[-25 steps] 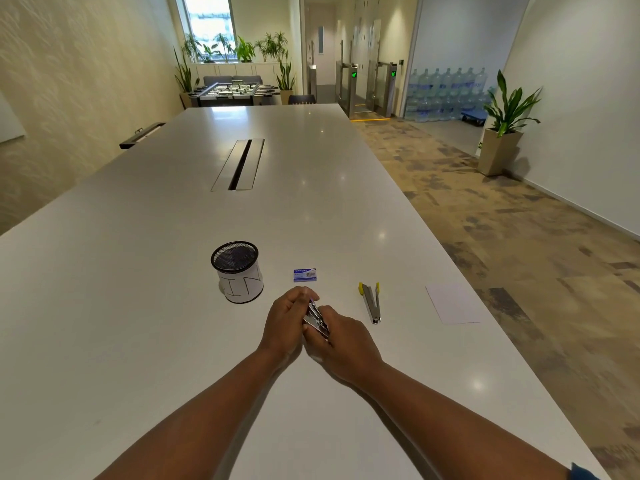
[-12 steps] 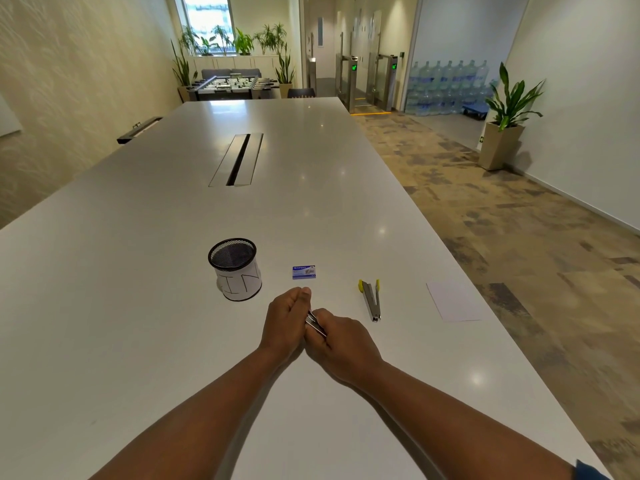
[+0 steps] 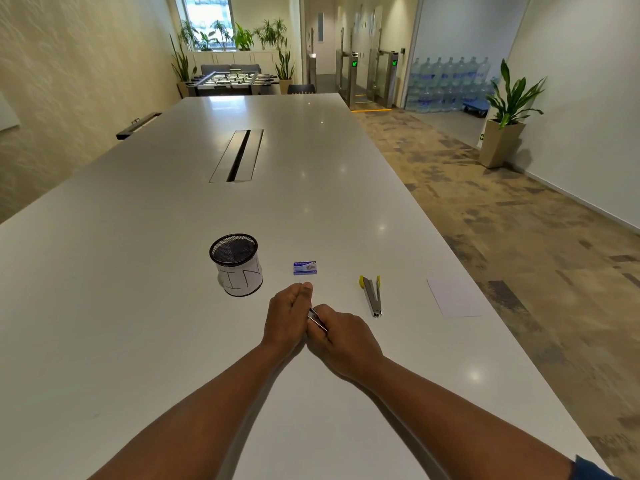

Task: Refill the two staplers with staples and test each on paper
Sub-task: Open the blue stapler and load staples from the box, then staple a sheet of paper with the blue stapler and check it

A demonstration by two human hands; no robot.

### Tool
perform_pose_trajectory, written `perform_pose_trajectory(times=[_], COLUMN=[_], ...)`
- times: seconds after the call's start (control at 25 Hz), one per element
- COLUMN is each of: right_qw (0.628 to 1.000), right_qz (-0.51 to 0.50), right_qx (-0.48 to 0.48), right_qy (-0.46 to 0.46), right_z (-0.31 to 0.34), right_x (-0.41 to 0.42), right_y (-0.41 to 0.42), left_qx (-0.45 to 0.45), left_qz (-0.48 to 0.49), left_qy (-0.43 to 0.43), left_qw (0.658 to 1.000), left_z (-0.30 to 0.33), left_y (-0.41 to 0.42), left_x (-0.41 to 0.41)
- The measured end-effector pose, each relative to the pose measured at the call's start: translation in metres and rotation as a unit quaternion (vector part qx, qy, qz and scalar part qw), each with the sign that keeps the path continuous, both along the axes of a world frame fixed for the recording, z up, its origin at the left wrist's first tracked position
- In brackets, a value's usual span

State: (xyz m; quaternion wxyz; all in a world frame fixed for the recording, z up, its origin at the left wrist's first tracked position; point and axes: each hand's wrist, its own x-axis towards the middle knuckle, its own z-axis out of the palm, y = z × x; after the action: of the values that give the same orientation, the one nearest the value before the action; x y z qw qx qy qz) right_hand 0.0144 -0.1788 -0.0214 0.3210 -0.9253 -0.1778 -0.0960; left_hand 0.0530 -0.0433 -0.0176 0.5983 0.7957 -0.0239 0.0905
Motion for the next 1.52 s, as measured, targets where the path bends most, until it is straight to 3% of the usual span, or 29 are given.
perform_pose_trajectory(times=[0.12, 0.48, 0.68, 0.8, 1.04, 1.16, 1.28, 1.52], right_qw=[1.000, 0.992, 0.970, 0.957, 0.929, 0.917, 0.897, 0.852], right_qz=[-0.016, -0.102, -0.181, -0.220, -0.328, -0.358, -0.371, -0.349], right_qx=[0.013, 0.071, 0.163, 0.189, 0.171, 0.176, 0.241, 0.389], right_qy=[0.011, -0.010, -0.010, -0.013, -0.027, -0.018, 0.009, 0.035], right_z=[0.002, 0.012, 0.014, 0.018, 0.027, 0.027, 0.022, 0.022], right_x=[0.000, -0.009, -0.022, -0.026, -0.025, -0.027, -0.031, -0.032], right_y=[0.000, -0.003, -0.025, -0.062, -0.148, -0.180, -0.202, -0.215], left_qx=[-0.021, -0.219, -0.057, -0.019, 0.088, 0.146, 0.222, 0.384], left_qz=[-0.005, -0.015, 0.059, 0.071, -0.065, -0.155, -0.225, -0.253], left_qy=[0.004, 0.060, 0.058, 0.068, -0.001, -0.022, -0.032, 0.001], left_qw=[1.000, 0.974, 0.995, 0.995, 0.994, 0.977, 0.948, 0.888], left_z=[0.002, 0.007, 0.016, 0.025, 0.033, 0.026, 0.014, 0.005], left_y=[0.000, -0.005, -0.018, -0.031, -0.106, -0.148, -0.182, -0.219], left_x=[-0.001, -0.005, -0.008, -0.004, -0.009, -0.003, 0.011, 0.047])
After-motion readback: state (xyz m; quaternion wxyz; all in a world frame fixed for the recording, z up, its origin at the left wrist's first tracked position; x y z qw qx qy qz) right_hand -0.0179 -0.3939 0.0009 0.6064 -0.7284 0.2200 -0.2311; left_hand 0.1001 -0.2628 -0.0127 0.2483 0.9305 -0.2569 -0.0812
